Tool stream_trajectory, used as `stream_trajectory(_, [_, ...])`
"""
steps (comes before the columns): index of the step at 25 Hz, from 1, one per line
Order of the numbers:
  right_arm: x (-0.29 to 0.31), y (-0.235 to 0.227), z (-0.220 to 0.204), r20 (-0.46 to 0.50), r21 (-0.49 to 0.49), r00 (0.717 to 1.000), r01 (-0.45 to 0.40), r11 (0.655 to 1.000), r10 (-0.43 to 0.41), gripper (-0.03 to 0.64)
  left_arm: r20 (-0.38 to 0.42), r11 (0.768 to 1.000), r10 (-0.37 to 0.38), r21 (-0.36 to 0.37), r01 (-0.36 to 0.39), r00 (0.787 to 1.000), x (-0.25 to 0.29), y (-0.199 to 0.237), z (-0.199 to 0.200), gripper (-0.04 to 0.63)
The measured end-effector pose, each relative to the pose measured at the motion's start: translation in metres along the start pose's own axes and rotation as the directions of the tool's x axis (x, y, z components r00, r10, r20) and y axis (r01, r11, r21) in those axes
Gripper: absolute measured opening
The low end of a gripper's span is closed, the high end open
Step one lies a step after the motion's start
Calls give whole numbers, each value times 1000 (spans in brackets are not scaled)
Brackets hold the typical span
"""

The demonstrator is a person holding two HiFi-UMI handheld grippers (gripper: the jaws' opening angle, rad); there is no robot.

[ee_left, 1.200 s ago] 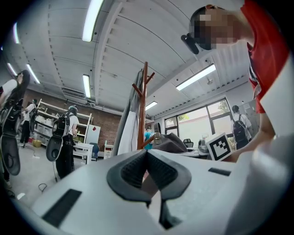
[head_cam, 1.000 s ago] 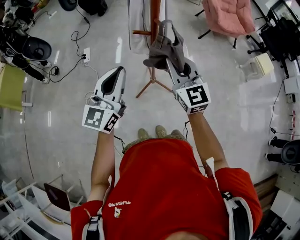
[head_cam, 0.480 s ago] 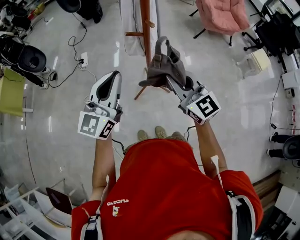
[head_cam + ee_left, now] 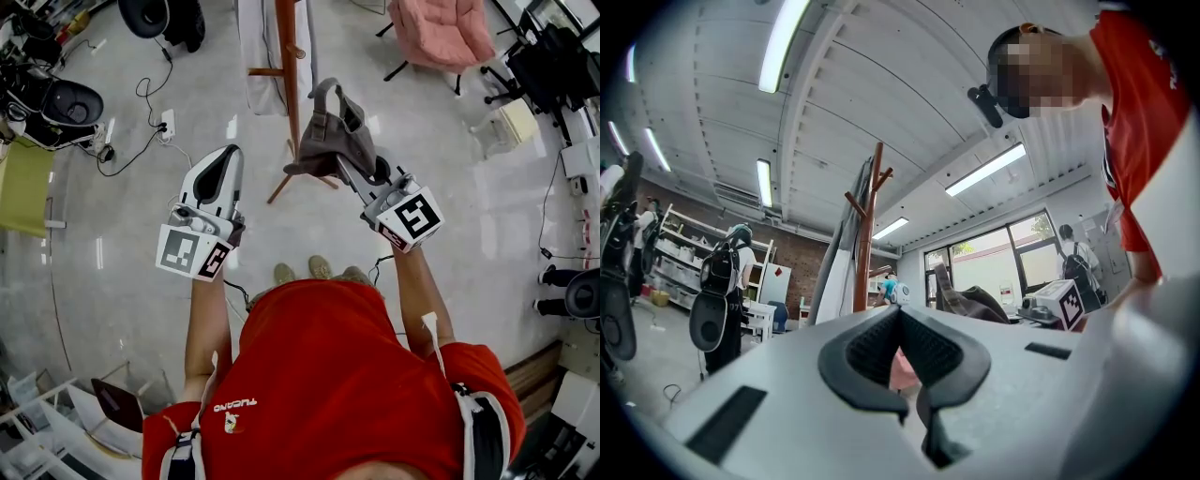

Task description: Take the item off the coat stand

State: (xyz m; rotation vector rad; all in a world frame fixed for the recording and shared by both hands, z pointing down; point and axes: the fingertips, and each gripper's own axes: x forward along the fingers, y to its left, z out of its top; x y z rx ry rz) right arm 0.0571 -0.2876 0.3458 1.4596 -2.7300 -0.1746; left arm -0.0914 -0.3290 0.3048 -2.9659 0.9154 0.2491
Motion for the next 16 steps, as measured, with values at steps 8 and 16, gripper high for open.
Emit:
stream_trajectory(8, [-3,-3,-1,0,3,1000,5,1000,-5,31,3,1000,4,0,-4,1000,-1,-2,1,9])
stream_trajectory(16, [-1,-2,-2,-7,4,1000,8,1000,-8,31,3,1000,6,-1,-6,1000,-2,-1,0,9])
